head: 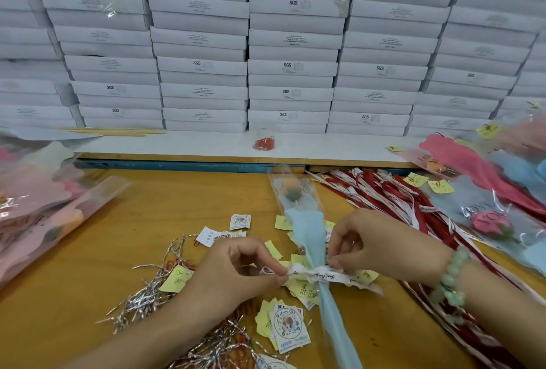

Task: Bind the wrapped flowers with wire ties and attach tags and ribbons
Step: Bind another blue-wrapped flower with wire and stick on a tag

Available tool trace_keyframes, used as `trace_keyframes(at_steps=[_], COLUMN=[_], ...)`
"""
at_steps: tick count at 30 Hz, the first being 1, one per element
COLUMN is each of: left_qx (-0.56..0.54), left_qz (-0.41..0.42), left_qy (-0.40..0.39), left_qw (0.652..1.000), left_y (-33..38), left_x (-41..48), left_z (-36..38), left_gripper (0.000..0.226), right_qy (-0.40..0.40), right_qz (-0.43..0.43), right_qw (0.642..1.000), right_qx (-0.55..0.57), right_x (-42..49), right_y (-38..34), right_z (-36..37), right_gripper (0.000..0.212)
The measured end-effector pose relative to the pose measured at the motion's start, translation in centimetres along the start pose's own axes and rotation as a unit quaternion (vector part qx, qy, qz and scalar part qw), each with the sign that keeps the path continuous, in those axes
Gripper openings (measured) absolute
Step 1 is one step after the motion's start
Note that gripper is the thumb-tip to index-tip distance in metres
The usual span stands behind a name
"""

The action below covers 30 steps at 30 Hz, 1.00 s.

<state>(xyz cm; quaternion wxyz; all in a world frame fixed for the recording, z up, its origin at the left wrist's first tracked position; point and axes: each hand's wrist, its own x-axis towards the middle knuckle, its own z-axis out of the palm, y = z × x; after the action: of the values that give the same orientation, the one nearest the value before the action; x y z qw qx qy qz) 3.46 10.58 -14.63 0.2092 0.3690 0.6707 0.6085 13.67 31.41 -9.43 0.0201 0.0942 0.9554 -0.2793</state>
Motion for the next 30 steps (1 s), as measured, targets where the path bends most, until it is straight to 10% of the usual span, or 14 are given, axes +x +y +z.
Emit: trace_keyframes(at_steps=[14, 21, 30], left_qx=[-0.012, -0.011, -0.001], left_qz=[0.031, 0.020, 0.008], left_qy=[-0.051, -0.035, -0.027], left_qw=[0.998, 0.999, 1.000], left_y=[-0.1, -0.5, -0.5], left_x=[-0.5, -0.3, -0.2], left_z=[-0.3, -0.6, -0.5], left_gripper=[0.007, 0.031, 0.018], right_qy=[-0.021, 0.171, 0.173], right_qz=[0.009, 0.025, 0.040], right_qw=[0.998, 0.960, 0.953], right_qx=[-0.050, -0.220, -0.247], right_x=[0.0, 0.9, 2.4], right_y=[0.0, 2.9, 7.0], right_z=[0.2, -1.8, -1.4], right_gripper=[0.011, 0.009, 0.014])
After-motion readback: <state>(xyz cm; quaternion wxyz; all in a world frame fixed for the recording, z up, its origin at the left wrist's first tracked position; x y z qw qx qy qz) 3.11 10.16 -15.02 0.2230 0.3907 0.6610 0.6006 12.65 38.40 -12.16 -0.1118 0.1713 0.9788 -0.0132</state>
